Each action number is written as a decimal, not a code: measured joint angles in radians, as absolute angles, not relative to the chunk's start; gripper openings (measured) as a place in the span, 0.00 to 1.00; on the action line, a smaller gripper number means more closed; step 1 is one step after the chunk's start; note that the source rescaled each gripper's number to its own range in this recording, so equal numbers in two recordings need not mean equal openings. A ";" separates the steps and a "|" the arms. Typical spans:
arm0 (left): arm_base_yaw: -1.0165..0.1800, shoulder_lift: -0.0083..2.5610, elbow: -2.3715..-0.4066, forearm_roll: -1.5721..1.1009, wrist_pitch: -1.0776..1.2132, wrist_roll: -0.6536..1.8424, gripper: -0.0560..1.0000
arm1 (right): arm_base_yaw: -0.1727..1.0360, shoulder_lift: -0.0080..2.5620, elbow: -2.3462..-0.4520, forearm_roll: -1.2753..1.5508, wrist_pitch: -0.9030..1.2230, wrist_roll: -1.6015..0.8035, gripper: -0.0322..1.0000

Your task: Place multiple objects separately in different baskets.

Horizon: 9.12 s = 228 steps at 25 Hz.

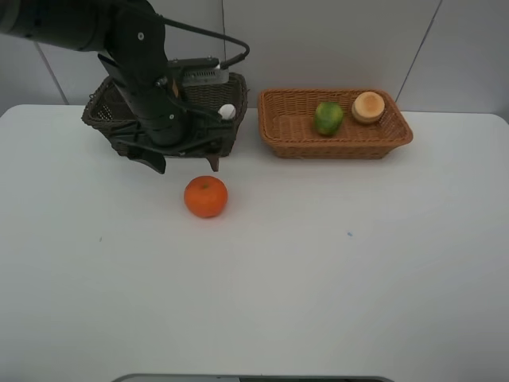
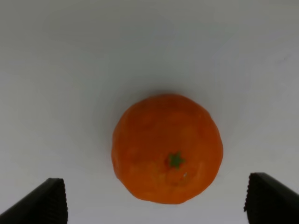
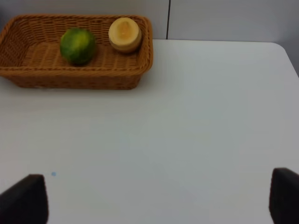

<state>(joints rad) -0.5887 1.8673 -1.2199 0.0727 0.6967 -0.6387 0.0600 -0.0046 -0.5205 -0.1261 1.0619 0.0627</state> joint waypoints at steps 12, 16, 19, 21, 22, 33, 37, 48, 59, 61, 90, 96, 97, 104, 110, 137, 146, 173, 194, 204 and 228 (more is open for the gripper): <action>-0.604 1.978 -1.346 0.062 0.815 -0.615 0.98 | 0.060 -0.005 -0.521 -0.126 1.062 0.063 1.00; -0.608 1.983 -1.350 0.057 0.835 -0.613 0.98 | 0.060 -0.005 -0.521 -0.126 1.062 0.063 1.00; -0.608 1.984 -1.351 0.057 0.838 -0.610 0.98 | 0.060 -0.005 -0.521 -0.126 1.062 0.063 1.00; -0.608 1.985 -1.351 0.057 0.850 -0.598 0.98 | 0.060 -0.005 -0.521 -0.126 1.062 0.063 1.00; -0.608 1.985 -1.351 0.057 0.853 -0.594 0.98 | 0.060 -0.005 -0.521 -0.126 1.062 0.063 1.00; -0.608 2.007 -1.351 0.056 0.822 -0.563 1.00 | 0.060 -0.005 -0.521 -0.126 1.062 0.063 1.00; -0.608 2.019 -1.351 0.056 0.785 -0.562 1.00 | 0.060 -0.005 -0.521 -0.126 1.062 0.063 1.00; -0.608 2.081 -1.351 0.061 0.756 -0.562 1.00 | 0.060 -0.005 -0.521 -0.126 1.062 0.063 1.00; -0.608 2.092 -1.351 0.072 0.721 -0.548 1.00 | 0.060 -0.005 -0.521 -0.126 1.062 0.063 1.00; -0.608 2.106 -1.352 0.072 0.722 -0.547 1.00 | 0.060 -0.005 -0.521 -0.126 1.062 0.063 1.00; -0.608 2.165 -1.352 0.051 0.697 -0.495 0.92 | 0.060 -0.005 -0.521 -0.126 1.062 0.063 1.00; -0.608 2.165 -1.352 0.050 0.712 -0.495 0.92 | 0.060 -0.005 -0.521 -0.126 1.062 0.063 1.00; -0.608 2.165 -1.352 0.050 0.715 -0.495 0.92 | 0.060 -0.005 -0.521 -0.126 1.062 0.063 1.00; -0.608 2.165 -1.352 0.049 0.718 -0.495 0.92 | 0.060 -0.005 -0.521 -0.126 1.062 0.063 1.00; -0.608 2.165 -1.378 0.049 0.749 -0.495 0.92 | 0.060 -0.005 -0.521 -0.126 1.062 0.063 1.00; -0.715 2.291 -2.123 0.079 0.787 -0.170 0.92 | 0.060 -0.005 -0.521 -0.126 1.062 0.063 1.00; -0.715 2.393 -2.124 0.079 0.599 -0.171 0.92 | 0.060 -0.005 -0.521 -0.126 1.062 0.063 1.00; -0.692 2.490 -2.119 0.090 0.554 -0.178 0.96 | 0.060 -0.005 -0.521 -0.126 1.062 0.063 1.00; -0.688 2.333 -2.119 0.088 0.654 -0.173 1.00 | 0.060 -0.005 -0.521 -0.126 1.062 0.063 1.00; -0.598 2.145 -2.111 0.083 0.890 -0.171 1.00 | 0.060 -0.005 -0.521 -0.126 1.062 0.063 1.00; -0.132 1.026 -1.024 0.084 0.817 -0.126 1.00 | 0.060 -0.005 -0.521 -0.126 1.062 0.063 1.00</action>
